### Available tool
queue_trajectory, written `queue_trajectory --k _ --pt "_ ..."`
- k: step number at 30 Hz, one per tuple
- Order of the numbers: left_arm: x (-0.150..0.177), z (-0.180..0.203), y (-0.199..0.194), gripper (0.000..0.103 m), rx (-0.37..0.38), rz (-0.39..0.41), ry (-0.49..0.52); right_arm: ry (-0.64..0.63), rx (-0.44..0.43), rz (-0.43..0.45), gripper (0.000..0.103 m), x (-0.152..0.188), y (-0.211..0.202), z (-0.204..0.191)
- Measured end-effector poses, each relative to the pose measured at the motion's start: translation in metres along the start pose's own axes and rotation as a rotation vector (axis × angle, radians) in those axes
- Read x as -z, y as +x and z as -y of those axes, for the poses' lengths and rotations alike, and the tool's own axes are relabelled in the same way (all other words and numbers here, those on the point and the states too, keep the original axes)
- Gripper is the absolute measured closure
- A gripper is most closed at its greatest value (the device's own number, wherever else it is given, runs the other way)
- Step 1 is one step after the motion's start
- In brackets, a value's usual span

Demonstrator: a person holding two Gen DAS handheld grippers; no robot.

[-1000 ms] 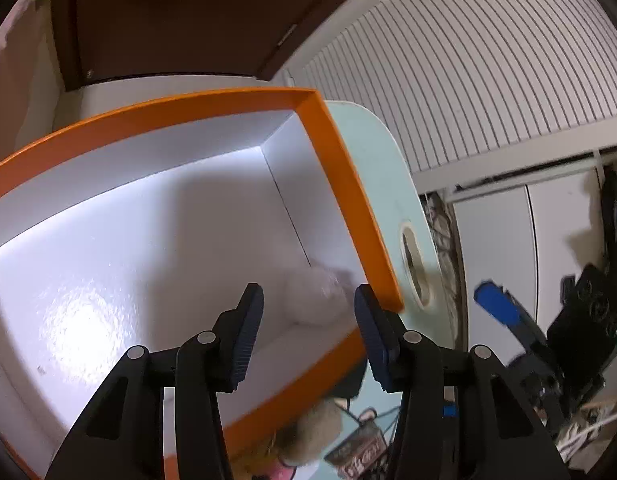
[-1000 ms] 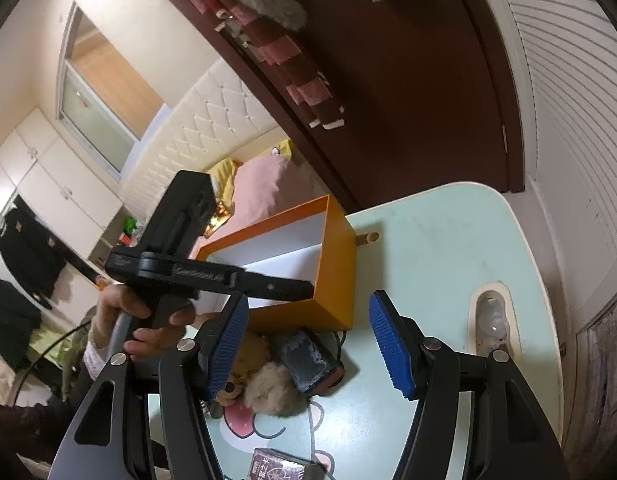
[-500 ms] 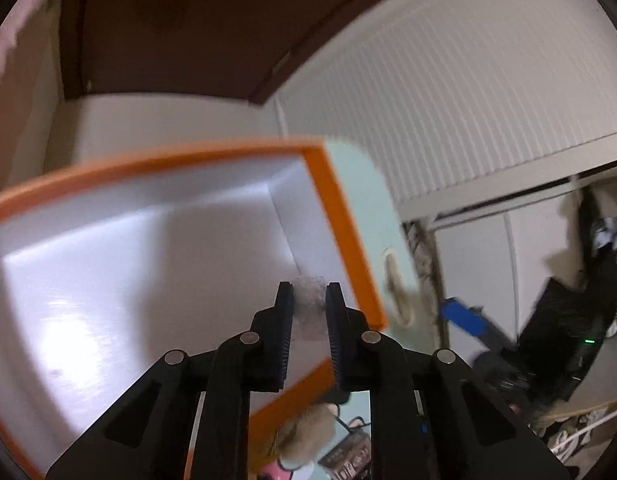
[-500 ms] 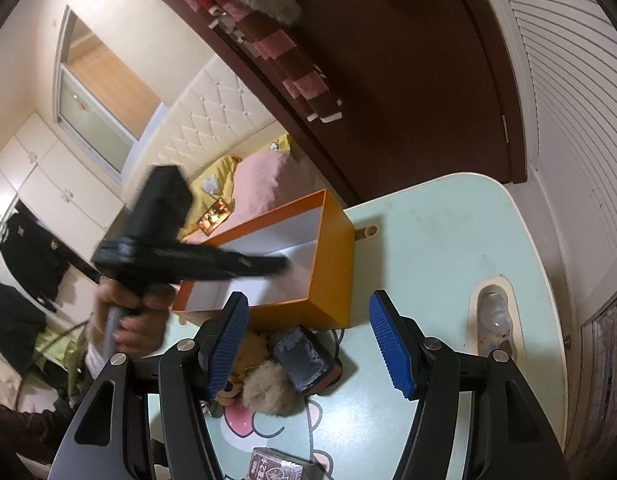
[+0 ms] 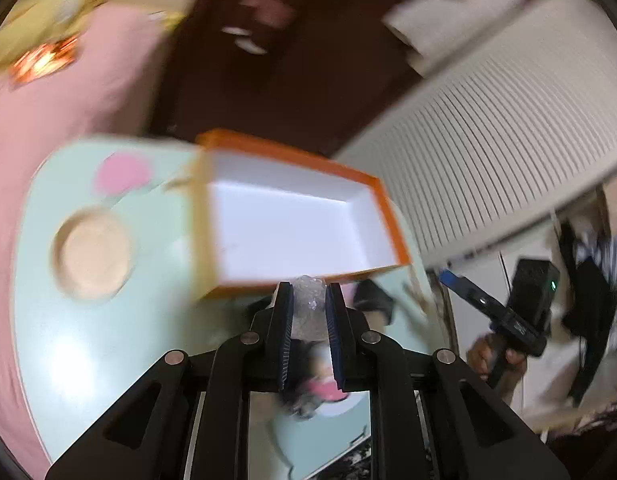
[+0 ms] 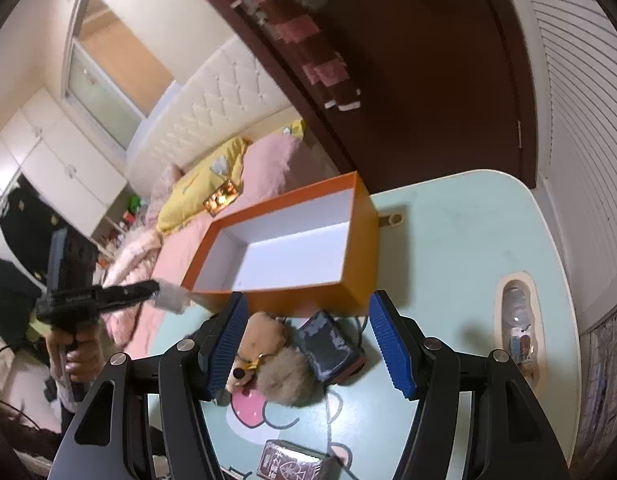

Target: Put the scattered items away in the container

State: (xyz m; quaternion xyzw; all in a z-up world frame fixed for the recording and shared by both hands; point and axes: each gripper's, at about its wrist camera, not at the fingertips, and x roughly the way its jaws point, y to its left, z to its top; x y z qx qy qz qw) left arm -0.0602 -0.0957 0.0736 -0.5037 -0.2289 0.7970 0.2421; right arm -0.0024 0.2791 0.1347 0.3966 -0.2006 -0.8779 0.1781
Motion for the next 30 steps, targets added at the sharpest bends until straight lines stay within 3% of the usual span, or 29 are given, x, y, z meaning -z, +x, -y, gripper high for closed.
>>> queue_trajectory --k 6,11,13,15,17,25,30 --pt "0.036 -0.04 0.001 0.086 -0.078 0.097 -0.082 -0.098 0.001 -0.042 0.04 0.012 0.001 -0.028" --pt "0.036 -0.048 0.026 0.085 -0.046 0.141 -0.098 -0.09 -0.016 -0.053 0.04 0.021 0.0 -0.033" --pt "0.033 -0.05 0.031 0.079 -0.043 0.14 -0.112 -0.082 -0.021 -0.055 0.04 0.024 0.0 -0.034" --pt "0.036 -0.056 0.031 0.054 -0.061 0.142 -0.13 -0.083 -0.019 -0.06 0.04 0.028 -0.002 -0.036" --pt "0.04 -0.057 0.026 0.045 -0.112 0.162 -0.129 -0.105 0.012 -0.062 0.04 0.032 -0.004 -0.039" --pt "0.071 -0.041 -0.012 0.043 -0.286 0.272 0.019 -0.327 0.231 -0.072 0.04 0.072 -0.014 -0.063" --pt "0.097 -0.017 -0.017 0.043 -0.291 0.287 0.108 -0.4 0.323 -0.1 0.041 0.108 -0.012 -0.064"
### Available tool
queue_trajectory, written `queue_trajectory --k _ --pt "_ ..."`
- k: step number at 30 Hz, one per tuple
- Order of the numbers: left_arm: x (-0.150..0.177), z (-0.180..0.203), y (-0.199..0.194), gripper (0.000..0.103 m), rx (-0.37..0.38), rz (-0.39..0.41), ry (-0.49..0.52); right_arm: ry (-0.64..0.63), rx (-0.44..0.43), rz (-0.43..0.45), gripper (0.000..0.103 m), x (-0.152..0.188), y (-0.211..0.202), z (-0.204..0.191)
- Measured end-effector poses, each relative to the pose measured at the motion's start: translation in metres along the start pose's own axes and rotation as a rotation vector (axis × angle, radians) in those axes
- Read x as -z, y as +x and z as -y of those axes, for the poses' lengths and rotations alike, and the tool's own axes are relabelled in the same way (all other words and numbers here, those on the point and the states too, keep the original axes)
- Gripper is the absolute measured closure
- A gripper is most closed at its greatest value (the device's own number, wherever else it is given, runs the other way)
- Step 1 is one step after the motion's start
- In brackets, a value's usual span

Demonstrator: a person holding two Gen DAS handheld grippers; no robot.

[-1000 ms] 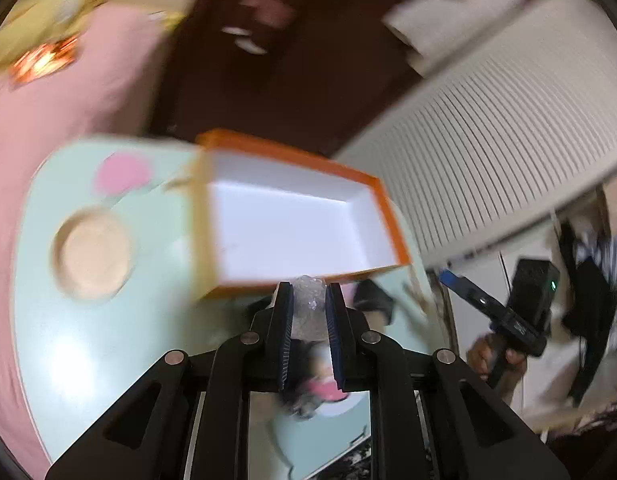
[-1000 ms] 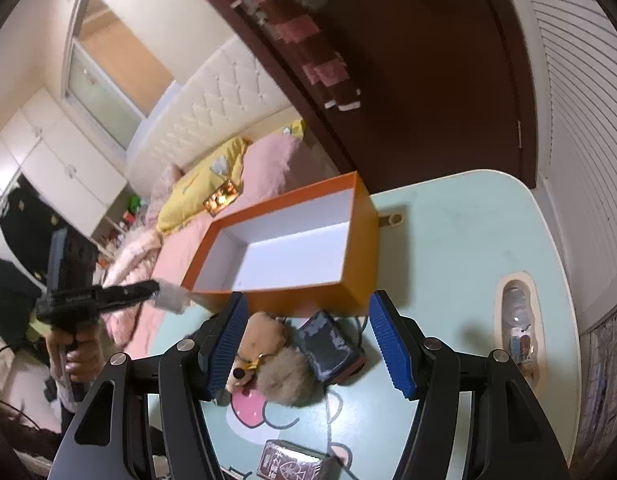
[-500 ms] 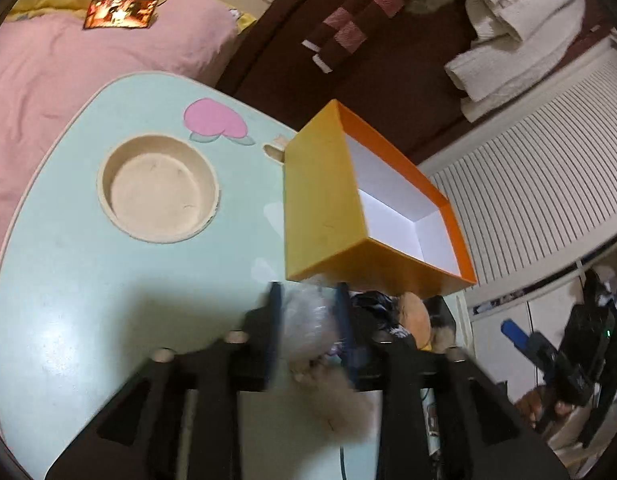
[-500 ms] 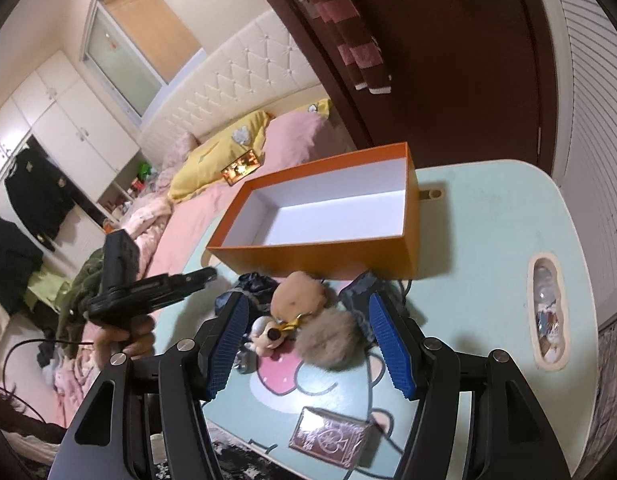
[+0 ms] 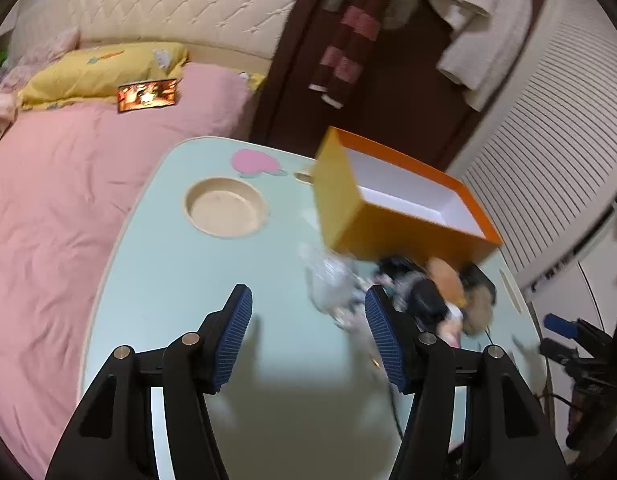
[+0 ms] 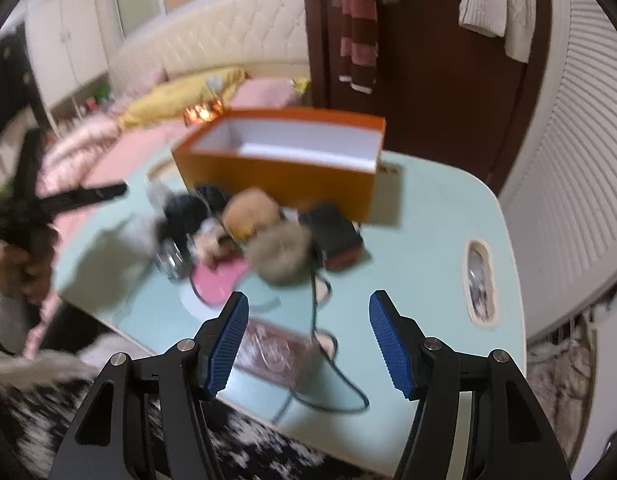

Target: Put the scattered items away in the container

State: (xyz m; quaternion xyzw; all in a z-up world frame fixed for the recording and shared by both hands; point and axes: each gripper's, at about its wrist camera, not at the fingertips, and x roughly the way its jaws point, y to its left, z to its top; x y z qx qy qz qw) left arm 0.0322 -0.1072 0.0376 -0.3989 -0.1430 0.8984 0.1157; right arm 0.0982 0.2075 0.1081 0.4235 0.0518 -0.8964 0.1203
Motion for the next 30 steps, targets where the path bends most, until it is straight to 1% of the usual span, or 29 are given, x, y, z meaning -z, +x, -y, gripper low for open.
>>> queue_trajectory --k 5,7,8,11,14,16,19,22,24,26,27,28,30 --pt "0.02 0.029 0.007 0.043 0.047 -0.04 0.064 -0.043 0.007 -0.031 0.041 0.024 0.006 -0.013" --pt "0.027 0.036 0.014 0.043 0.065 -0.071 0.076 -0.049 -0.009 -0.05 0.047 0.026 0.014 -0.016" --pt "0.029 0.039 0.017 0.043 0.067 -0.081 0.08 -0.05 -0.014 -0.057 0.055 0.025 0.019 -0.017" --pt "0.035 0.046 0.021 0.043 0.066 -0.089 0.087 -0.021 -0.042 -0.04 0.062 0.016 0.029 -0.013" --pt "0.037 0.047 0.027 0.043 0.077 -0.094 0.069 -0.026 -0.038 -0.016 0.075 0.001 0.038 -0.015" --pt "0.038 0.048 0.03 0.043 0.079 -0.104 0.066 -0.031 -0.041 0.001 0.075 -0.007 0.046 -0.017" --pt "0.039 0.052 0.028 0.043 0.079 -0.091 0.075 -0.012 -0.06 0.007 0.075 -0.015 0.05 -0.016" --pt "0.037 0.054 0.019 0.043 0.075 -0.066 0.101 0.024 -0.117 0.036 0.073 -0.019 0.036 -0.009" --pt "0.025 0.056 0.011 0.043 0.082 -0.054 0.115 0.048 -0.153 0.051 0.067 -0.028 0.026 -0.002" --pt "-0.001 0.063 0.005 0.043 0.107 -0.064 0.129 0.076 -0.172 0.055 0.067 -0.049 0.022 0.006" --pt "-0.017 0.07 0.005 0.043 0.102 -0.074 0.139 0.095 -0.163 0.051 0.067 -0.065 0.023 0.011" --pt "-0.036 0.079 0.007 0.043 0.077 -0.087 0.151 0.113 -0.14 0.044 0.067 -0.08 0.026 0.014" --pt "-0.066 0.094 0.016 0.043 0.023 -0.111 0.16 0.137 -0.061 0.006 0.067 -0.111 0.038 0.018"
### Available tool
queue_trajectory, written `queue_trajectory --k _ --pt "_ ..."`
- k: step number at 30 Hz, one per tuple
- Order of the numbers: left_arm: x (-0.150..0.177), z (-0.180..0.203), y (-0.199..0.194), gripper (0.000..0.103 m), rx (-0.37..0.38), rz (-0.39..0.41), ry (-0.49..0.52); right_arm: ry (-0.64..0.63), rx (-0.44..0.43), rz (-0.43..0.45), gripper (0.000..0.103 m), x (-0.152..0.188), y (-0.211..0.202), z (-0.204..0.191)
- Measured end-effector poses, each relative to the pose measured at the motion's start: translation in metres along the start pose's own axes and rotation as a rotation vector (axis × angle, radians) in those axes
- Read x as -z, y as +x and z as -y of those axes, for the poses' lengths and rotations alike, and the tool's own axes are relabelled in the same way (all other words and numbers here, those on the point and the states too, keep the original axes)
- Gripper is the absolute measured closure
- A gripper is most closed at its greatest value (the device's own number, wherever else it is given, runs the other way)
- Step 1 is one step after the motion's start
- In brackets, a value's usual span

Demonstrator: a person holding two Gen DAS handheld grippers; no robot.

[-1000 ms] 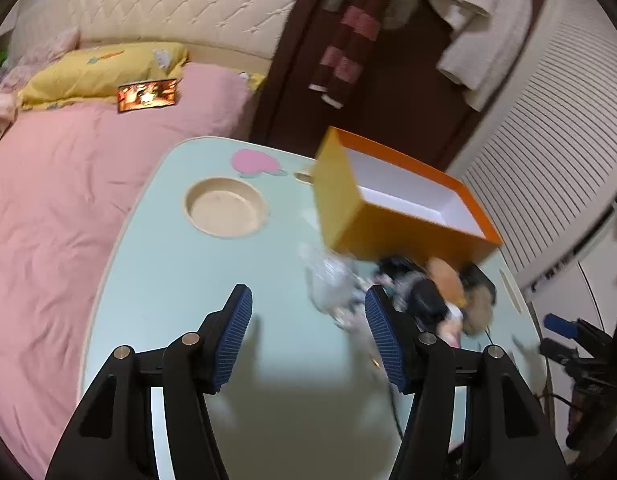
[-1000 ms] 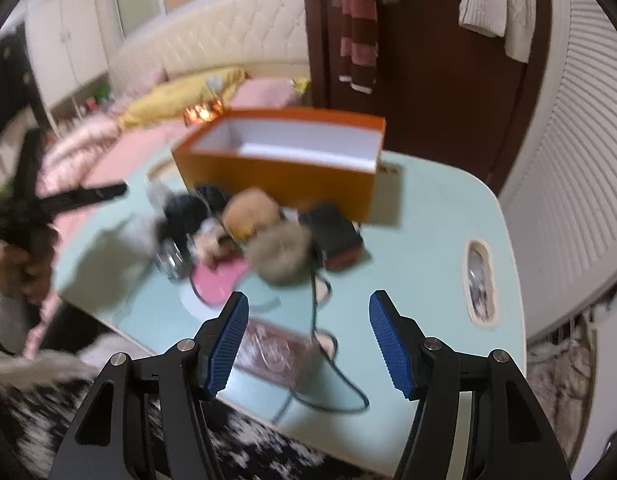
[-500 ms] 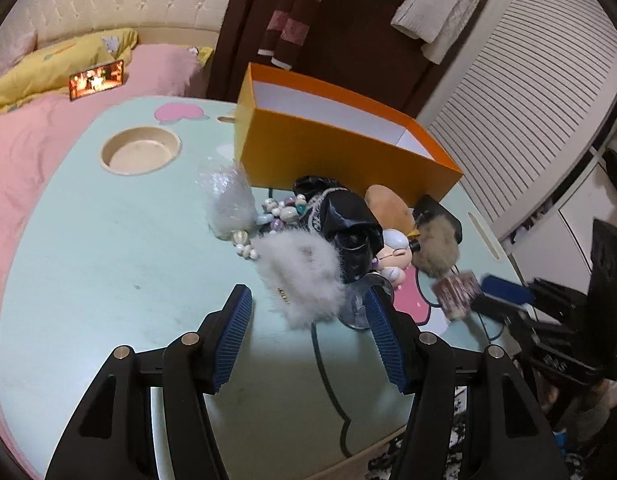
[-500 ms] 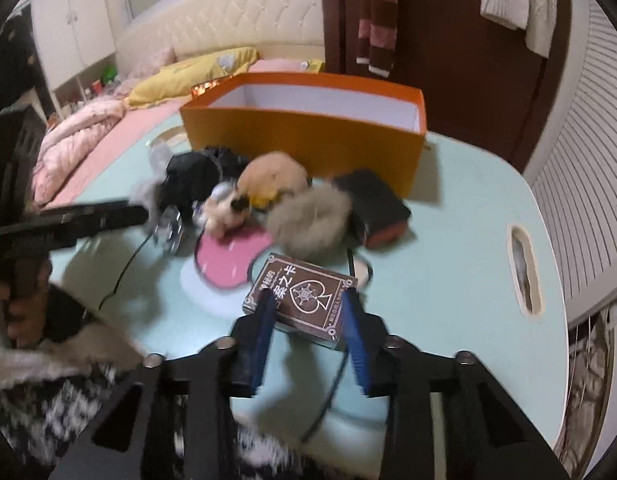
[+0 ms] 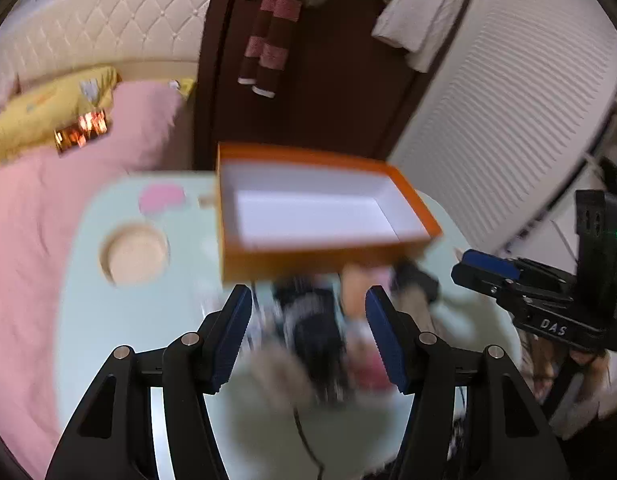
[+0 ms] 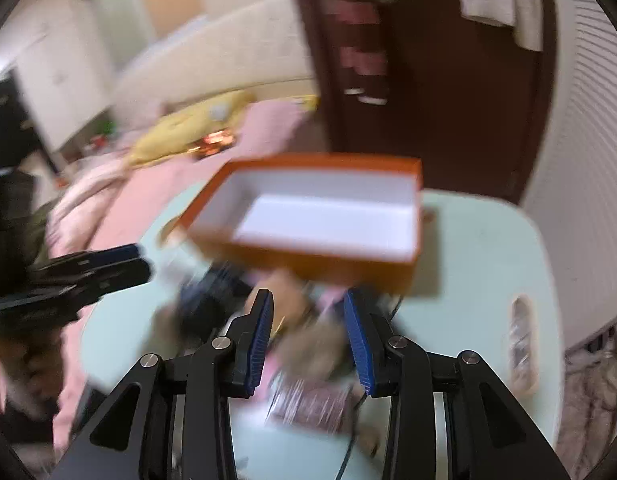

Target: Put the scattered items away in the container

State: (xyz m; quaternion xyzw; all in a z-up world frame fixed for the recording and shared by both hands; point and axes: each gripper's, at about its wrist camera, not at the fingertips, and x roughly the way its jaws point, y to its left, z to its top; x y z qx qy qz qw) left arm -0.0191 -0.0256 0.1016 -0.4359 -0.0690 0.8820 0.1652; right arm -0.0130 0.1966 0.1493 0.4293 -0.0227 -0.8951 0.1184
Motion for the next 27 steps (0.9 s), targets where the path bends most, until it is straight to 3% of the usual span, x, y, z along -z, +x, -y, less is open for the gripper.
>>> queue_trajectory --k 3,5,12,19,23,27 --pt "-0.042 0.006 0.031 0.043 -0.06 -0.096 -0.019 -0.011 0.124 -0.059 0.065 -0.039 0.032 -0.002" --pt "-0.058 0.004 0.05 0.043 -0.08 -0.109 -0.04 -0.002 0.144 -0.091 0.065 -0.052 0.053 0.0" --pt "-0.063 -0.003 0.08 0.043 -0.1 -0.154 -0.048 -0.042 0.182 -0.163 0.065 -0.06 0.087 0.003" --pt "-0.065 -0.009 0.082 0.043 -0.099 -0.141 -0.06 -0.042 0.156 -0.162 0.065 -0.06 0.092 0.005" --pt "-0.062 -0.007 0.065 0.043 -0.087 -0.08 -0.057 -0.027 0.107 -0.113 0.064 -0.059 0.076 0.002" --pt "-0.044 0.002 0.037 0.043 -0.075 -0.04 -0.006 -0.011 0.017 0.0 0.05 -0.049 0.036 -0.004"
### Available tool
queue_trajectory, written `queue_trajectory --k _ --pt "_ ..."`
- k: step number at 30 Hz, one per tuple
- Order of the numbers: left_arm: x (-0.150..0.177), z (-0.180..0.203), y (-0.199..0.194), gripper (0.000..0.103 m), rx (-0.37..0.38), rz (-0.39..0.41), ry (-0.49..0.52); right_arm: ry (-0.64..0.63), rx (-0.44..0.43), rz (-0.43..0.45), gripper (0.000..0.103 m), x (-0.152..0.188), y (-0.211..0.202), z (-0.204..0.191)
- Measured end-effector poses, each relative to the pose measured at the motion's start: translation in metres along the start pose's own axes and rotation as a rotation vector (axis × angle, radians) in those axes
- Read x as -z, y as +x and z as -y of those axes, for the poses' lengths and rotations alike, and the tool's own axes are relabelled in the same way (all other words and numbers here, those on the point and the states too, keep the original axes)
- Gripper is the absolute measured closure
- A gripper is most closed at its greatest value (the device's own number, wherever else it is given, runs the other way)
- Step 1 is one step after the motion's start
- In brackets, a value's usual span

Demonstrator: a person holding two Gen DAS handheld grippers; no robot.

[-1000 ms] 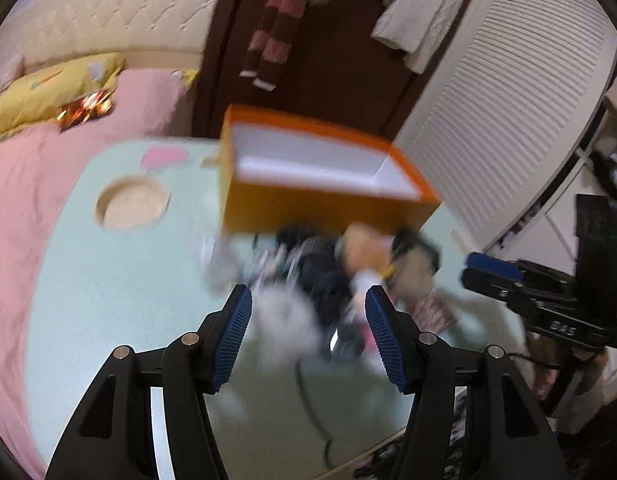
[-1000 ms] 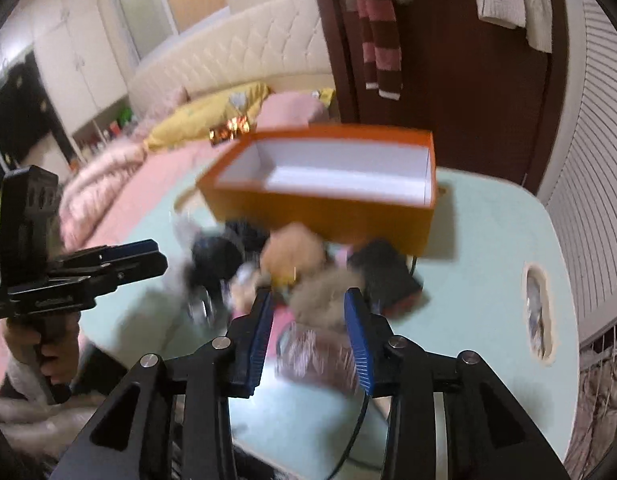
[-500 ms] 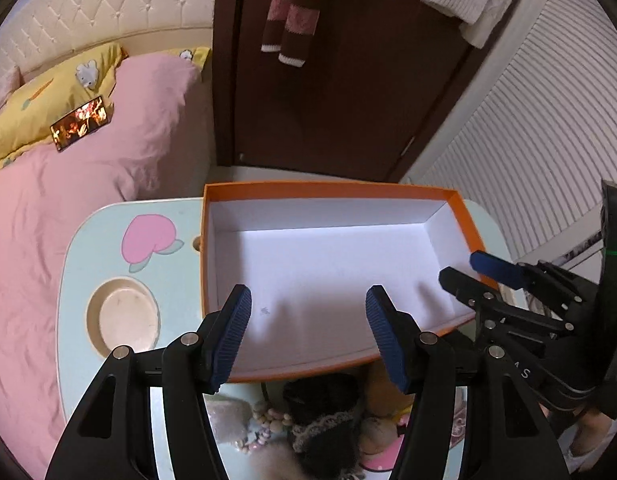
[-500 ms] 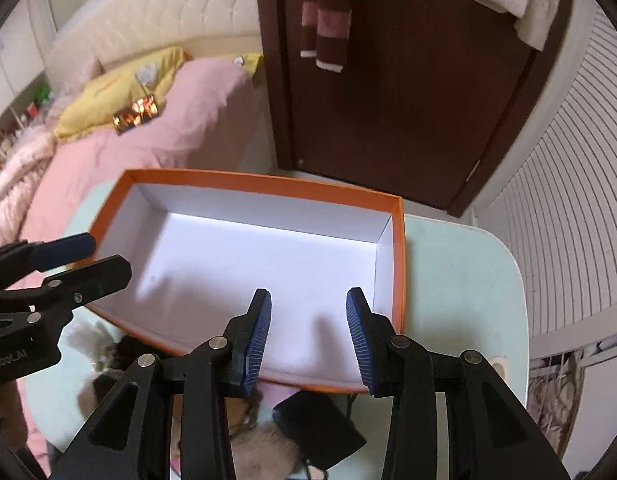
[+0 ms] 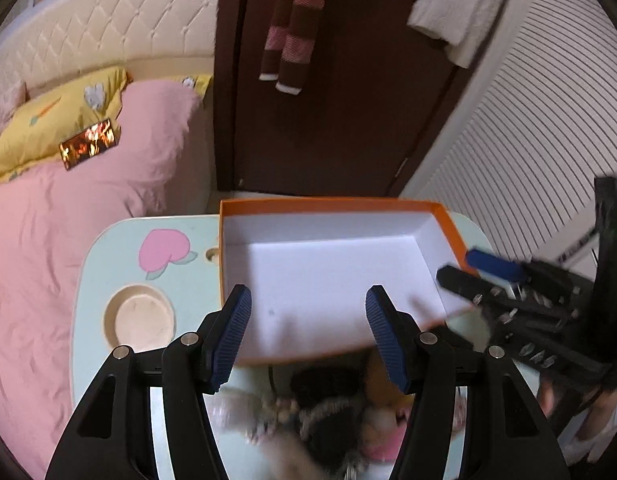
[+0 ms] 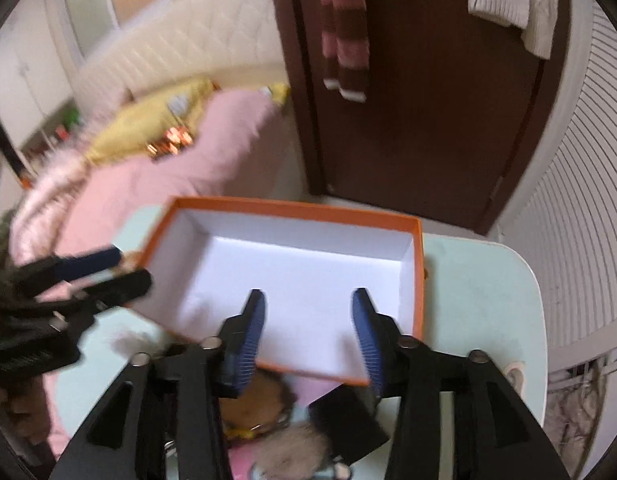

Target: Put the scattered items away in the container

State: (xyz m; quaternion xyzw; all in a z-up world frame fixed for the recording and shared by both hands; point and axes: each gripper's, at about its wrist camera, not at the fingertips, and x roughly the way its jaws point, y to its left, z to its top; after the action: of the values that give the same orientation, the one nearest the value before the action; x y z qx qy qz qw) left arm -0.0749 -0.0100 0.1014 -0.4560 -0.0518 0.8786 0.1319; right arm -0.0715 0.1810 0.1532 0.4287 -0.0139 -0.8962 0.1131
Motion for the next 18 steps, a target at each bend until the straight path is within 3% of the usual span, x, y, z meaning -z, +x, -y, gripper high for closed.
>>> queue_trajectory --k 5,10,14,18 --pt "0.051 -0.01 -0.026 0.043 -0.002 0.004 -0.029 -0.034 -0.012 0.088 0.048 0.04 -0.041 -0.017" --pt "0.116 -0.02 -0.034 0.043 0.049 -0.025 -0.061 -0.019 -0.025 0.066 0.048 0.093 -0.056 -0.02" --pt "0.153 -0.014 -0.029 0.043 0.067 -0.061 -0.03 0.03 -0.018 -0.014 0.048 0.123 -0.047 -0.016" --pt "0.168 -0.01 -0.024 0.043 0.004 -0.053 0.001 0.05 0.065 -0.02 0.048 0.147 -0.043 -0.018"
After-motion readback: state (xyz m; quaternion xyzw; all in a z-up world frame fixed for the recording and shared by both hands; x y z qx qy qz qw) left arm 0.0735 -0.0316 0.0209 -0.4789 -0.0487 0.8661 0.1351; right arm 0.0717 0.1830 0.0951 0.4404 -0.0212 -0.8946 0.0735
